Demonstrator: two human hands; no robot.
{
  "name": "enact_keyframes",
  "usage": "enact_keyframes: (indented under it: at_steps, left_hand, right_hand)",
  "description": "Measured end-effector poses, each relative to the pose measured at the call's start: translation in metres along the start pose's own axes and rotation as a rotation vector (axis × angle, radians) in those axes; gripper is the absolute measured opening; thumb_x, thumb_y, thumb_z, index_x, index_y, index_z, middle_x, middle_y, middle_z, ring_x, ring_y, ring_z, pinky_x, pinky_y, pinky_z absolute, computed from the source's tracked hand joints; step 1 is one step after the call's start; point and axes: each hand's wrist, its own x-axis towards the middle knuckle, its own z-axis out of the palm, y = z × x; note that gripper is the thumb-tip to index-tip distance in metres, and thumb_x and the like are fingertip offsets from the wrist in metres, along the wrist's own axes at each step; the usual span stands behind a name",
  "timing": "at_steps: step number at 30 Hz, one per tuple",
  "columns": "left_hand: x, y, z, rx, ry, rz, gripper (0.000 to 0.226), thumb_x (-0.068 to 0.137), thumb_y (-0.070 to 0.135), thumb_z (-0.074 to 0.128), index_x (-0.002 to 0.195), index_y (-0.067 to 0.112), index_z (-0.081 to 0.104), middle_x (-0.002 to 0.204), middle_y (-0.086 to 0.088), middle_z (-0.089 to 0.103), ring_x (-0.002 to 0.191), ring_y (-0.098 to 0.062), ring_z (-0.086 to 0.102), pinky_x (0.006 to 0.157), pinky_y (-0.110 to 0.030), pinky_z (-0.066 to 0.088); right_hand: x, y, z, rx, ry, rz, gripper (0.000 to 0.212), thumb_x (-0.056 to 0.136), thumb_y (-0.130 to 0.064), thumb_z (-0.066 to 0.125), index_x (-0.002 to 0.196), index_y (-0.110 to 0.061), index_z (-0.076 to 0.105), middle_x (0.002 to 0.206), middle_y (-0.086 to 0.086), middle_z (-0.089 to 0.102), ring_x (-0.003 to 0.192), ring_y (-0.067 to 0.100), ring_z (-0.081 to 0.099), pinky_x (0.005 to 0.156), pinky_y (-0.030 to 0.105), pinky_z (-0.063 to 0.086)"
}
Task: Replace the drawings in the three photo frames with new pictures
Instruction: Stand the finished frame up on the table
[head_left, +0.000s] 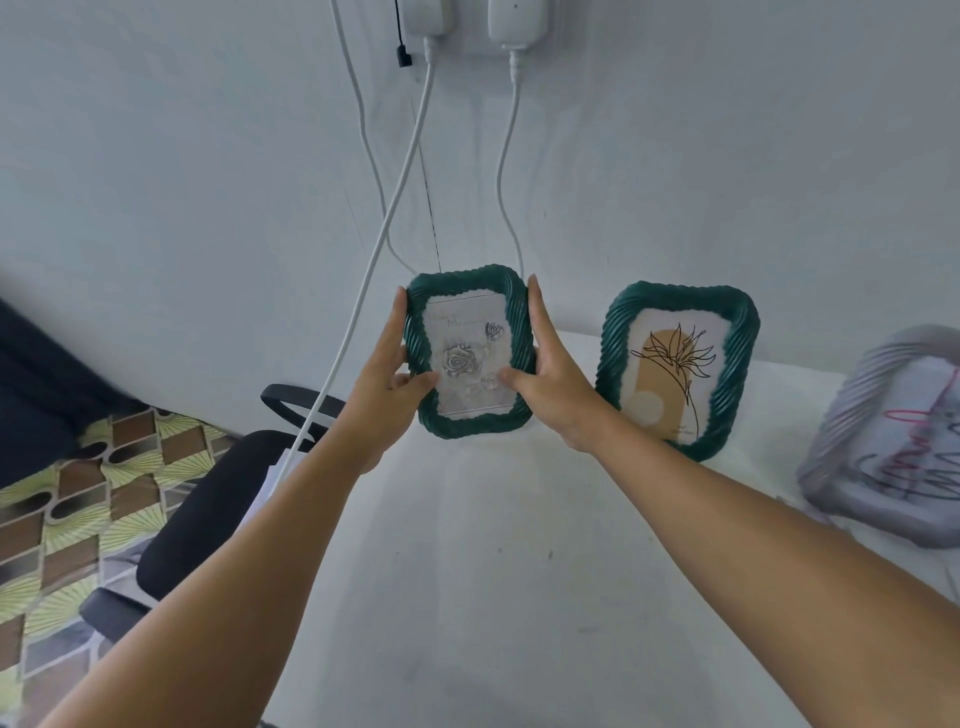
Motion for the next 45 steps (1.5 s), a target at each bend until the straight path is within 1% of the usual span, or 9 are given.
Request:
enact_keyframes:
  at_steps: [12, 20, 23, 26, 34, 36, 39, 42, 45]
  left_hand:
    - [-0.018, -0.008, 0.005, 0.109, -0.024, 0.048, 0.097, 0.103, 0.007, 0.052, 0.142, 0.076, -0.004, 0.135, -0.003, 0.061, 0.112, -0.024, 0.069, 0.096, -0.055, 0.056]
    - [-0.022, -0.005, 0.006, 0.216, -0.025, 0.073, 0.097, 0.105, 0.008, 0.048, 0.142, 0.073, -0.014, 0.143, -0.002, 0.055, 0.110, -0.018, 0.069, 0.095, -0.047, 0.058]
    - [-0.022, -0.005, 0.008, 0.278, 0.002, 0.079, 0.097, 0.105, 0.010, 0.049, 0.142, 0.072, -0.016, 0.136, -0.004, 0.059, 0.107, -0.020, 0.069, 0.093, -0.049, 0.059]
    - [-0.025, -0.006, 0.011, 0.320, 0.062, 0.064, 0.098, 0.103, 0.014, 0.056, 0.144, 0.070, -0.013, 0.137, -0.005, 0.055, 0.114, -0.017, 0.065, 0.095, -0.048, 0.058]
    - [-0.045, 0.007, 0.052, 0.500, 0.424, 0.287, 0.080, 0.099, 0.029, 0.059, 0.160, 0.038, 0.008, 0.133, -0.006, 0.032, 0.123, -0.016, 0.025, 0.109, -0.043, 0.030]
    - [-0.054, 0.027, 0.080, 0.492, 0.391, 0.384, 0.070, 0.100, 0.028, 0.057, 0.159, 0.036, 0.018, 0.134, -0.006, 0.035, 0.124, -0.020, 0.030, 0.107, -0.040, 0.030]
    - [-0.062, 0.053, 0.131, 0.517, 0.265, 0.527, 0.059, 0.103, 0.026, 0.054, 0.157, 0.030, 0.030, 0.124, 0.002, 0.042, 0.116, -0.013, 0.042, 0.110, -0.020, 0.023]
    - [-0.065, 0.072, 0.188, 0.463, 0.019, 0.581, 0.055, 0.106, 0.029, 0.047, 0.157, 0.033, 0.026, 0.124, 0.003, 0.045, 0.112, -0.017, 0.048, 0.100, -0.033, 0.044]
    - [-0.061, 0.082, 0.244, 0.517, -0.104, 0.644, 0.058, 0.107, 0.031, 0.045, 0.160, 0.030, 0.022, 0.127, -0.002, 0.048, 0.111, -0.020, 0.047, 0.091, -0.028, 0.036]
  right_hand:
    - [-0.025, 0.008, 0.003, -0.070, 0.012, -0.026, 0.096, 0.105, -0.007, 0.051, 0.145, -0.071, -0.007, 0.164, -0.025, 0.017, 0.147, 0.004, 0.030, 0.115, 0.030, 0.039]
    - [-0.030, 0.007, 0.008, -0.181, 0.053, -0.026, 0.094, 0.106, -0.011, 0.051, 0.149, -0.065, -0.012, 0.157, -0.029, 0.019, 0.141, 0.002, 0.031, 0.111, 0.025, 0.037]
    - [-0.034, 0.006, 0.008, -0.295, 0.097, -0.045, 0.095, 0.104, -0.016, 0.056, 0.150, -0.062, -0.014, 0.158, -0.015, 0.030, 0.137, 0.009, 0.040, 0.116, 0.033, 0.038]
    - [-0.045, 0.006, 0.006, -0.453, 0.143, -0.082, 0.095, 0.103, -0.027, 0.058, 0.150, -0.061, -0.018, 0.145, 0.009, 0.044, 0.120, 0.017, 0.051, 0.105, 0.033, 0.042]
    - [-0.102, -0.005, -0.029, -0.563, 0.392, -0.292, 0.086, 0.103, -0.018, 0.057, 0.160, -0.045, -0.002, 0.128, 0.000, 0.049, 0.123, 0.012, 0.049, 0.104, 0.019, 0.036]
    - [-0.121, -0.009, -0.050, -0.554, 0.474, -0.310, 0.082, 0.104, -0.018, 0.055, 0.161, -0.043, 0.002, 0.128, -0.001, 0.050, 0.123, 0.015, 0.050, 0.109, 0.029, 0.040]
    - [-0.152, -0.013, -0.089, -0.600, 0.664, -0.297, 0.075, 0.105, -0.025, 0.054, 0.162, -0.037, 0.008, 0.127, -0.001, 0.051, 0.123, 0.009, 0.048, 0.106, 0.018, 0.037]
    - [-0.184, -0.014, -0.129, -0.625, 0.863, -0.252, 0.073, 0.102, -0.018, 0.057, 0.163, -0.026, 0.017, 0.125, 0.000, 0.051, 0.121, 0.014, 0.046, 0.107, 0.022, 0.034]
    - [-0.210, -0.013, -0.162, -0.720, 1.014, -0.216, 0.070, 0.101, -0.014, 0.058, 0.162, -0.017, 0.022, 0.126, -0.006, 0.046, 0.119, 0.019, 0.044, 0.104, 0.017, 0.029]
